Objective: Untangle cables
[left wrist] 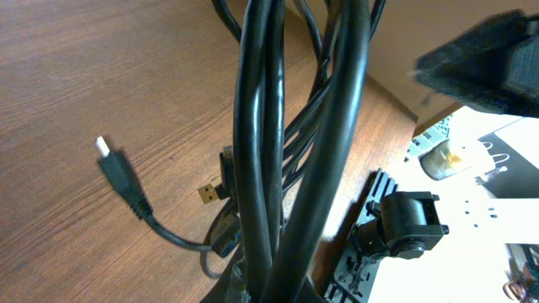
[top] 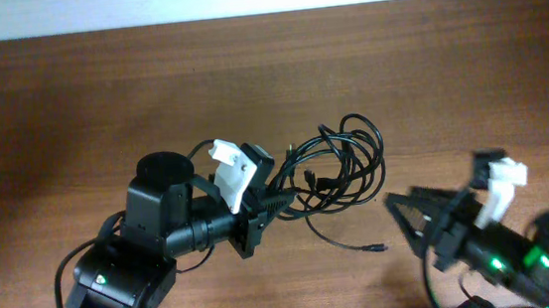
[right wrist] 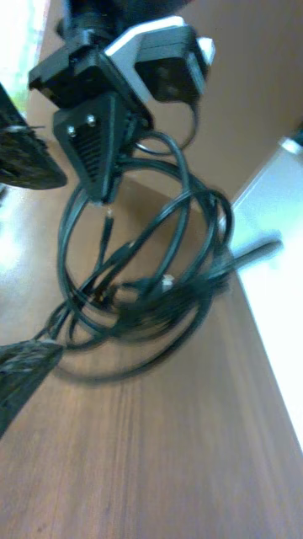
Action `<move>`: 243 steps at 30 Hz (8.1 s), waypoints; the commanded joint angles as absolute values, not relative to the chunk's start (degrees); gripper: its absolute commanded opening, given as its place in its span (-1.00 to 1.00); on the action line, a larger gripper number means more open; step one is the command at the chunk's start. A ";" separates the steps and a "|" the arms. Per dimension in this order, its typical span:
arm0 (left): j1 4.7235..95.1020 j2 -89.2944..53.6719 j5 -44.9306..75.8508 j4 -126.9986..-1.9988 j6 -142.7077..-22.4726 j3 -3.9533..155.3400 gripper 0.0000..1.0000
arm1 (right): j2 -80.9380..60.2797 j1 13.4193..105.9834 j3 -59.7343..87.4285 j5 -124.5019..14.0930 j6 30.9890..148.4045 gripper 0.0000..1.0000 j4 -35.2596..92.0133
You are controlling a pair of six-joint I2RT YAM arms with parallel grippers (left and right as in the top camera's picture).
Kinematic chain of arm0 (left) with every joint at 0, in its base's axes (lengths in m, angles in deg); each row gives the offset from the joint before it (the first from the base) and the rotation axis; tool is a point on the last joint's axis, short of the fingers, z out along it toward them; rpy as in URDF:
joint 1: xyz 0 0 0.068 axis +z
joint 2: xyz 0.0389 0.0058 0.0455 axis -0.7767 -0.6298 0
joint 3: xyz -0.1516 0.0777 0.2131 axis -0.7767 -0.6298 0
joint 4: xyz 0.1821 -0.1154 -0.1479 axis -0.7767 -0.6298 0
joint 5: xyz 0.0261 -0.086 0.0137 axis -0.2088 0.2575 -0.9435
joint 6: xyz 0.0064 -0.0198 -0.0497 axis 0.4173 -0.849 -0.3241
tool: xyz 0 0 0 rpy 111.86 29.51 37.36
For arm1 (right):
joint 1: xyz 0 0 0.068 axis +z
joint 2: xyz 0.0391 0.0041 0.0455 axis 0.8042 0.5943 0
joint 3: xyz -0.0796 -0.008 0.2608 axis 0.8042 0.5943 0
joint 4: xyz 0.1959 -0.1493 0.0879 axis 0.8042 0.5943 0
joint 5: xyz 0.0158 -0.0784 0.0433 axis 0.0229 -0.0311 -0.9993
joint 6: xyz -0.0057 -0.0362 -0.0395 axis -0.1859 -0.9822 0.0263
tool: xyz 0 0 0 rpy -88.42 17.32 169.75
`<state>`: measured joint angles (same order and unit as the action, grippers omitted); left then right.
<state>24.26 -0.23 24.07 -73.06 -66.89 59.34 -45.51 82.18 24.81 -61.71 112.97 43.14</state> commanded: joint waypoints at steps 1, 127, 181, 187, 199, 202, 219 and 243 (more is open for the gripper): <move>24.13 -0.18 26.04 -72.42 -66.25 59.89 -1.00 | -37.05 82.40 24.55 -70.91 105.72 0.13 42.22; 21.99 -2.09 27.55 -62.61 -47.50 59.63 -1.00 | -16.96 66.33 15.08 -99.24 152.86 0.29 39.56; 17.29 -33.62 47.02 -49.49 -41.34 59.63 0.98 | -26.36 57.64 9.64 -83.10 103.88 -0.92 38.40; 14.60 -33.87 43.04 -47.02 -41.31 59.63 -0.05 | -25.40 57.64 9.64 -82.51 107.73 -0.92 37.00; 17.51 -32.03 38.39 -47.09 -46.78 59.63 -1.00 | -25.47 57.57 9.64 -78.01 109.28 -0.92 37.41; 24.37 -26.32 47.26 -47.00 -51.19 59.63 -1.00 | -25.20 57.59 9.64 -62.38 109.28 -0.38 45.85; 32.66 -6.04 29.75 -18.52 -86.16 59.63 -1.00 | -12.81 75.03 10.80 -87.41 70.27 0.92 49.59; 35.74 -3.83 17.51 -26.33 -103.61 59.63 -1.00 | 4.65 83.58 10.91 -65.66 82.48 0.43 27.49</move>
<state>35.35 -6.35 16.75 -27.05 -101.81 59.08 1.99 83.06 10.84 -73.20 75.73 31.75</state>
